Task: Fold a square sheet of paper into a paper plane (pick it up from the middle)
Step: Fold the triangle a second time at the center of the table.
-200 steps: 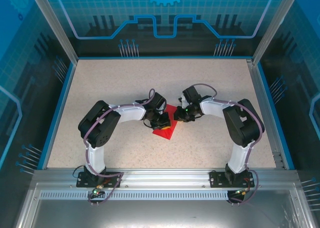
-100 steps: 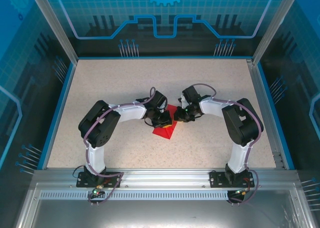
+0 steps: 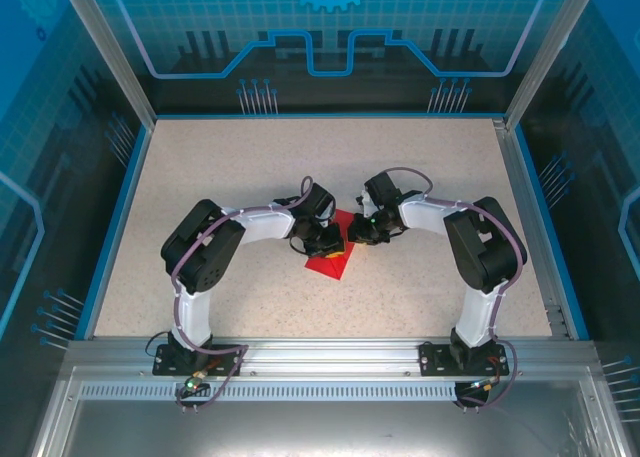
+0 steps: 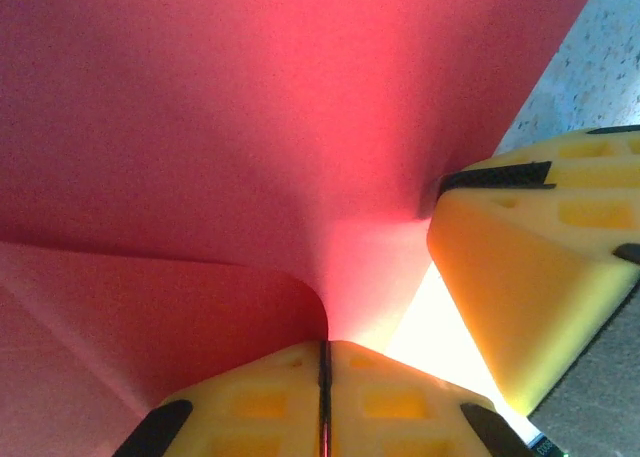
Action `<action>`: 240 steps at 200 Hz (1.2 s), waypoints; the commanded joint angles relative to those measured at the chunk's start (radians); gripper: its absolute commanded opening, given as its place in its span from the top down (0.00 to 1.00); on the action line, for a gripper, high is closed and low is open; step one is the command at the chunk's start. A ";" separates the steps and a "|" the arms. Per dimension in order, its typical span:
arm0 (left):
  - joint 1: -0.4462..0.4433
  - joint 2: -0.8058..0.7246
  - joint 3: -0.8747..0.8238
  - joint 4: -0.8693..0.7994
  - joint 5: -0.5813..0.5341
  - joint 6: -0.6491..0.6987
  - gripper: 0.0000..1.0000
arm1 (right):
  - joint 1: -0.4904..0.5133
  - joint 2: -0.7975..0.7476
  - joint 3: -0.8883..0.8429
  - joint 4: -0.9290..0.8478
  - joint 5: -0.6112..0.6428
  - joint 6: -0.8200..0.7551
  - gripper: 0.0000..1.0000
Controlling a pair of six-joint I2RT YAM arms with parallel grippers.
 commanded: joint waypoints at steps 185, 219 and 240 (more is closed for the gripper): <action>-0.006 0.065 -0.026 0.024 -0.009 0.022 0.65 | -0.066 -0.243 -0.139 0.002 -0.047 0.022 0.73; -0.007 0.057 -0.029 0.034 -0.009 0.019 0.58 | -0.079 -0.292 -0.207 0.011 -0.055 0.030 0.73; -0.006 0.045 -0.035 0.046 -0.010 0.014 0.52 | -0.087 -0.317 -0.242 0.023 -0.071 0.039 0.74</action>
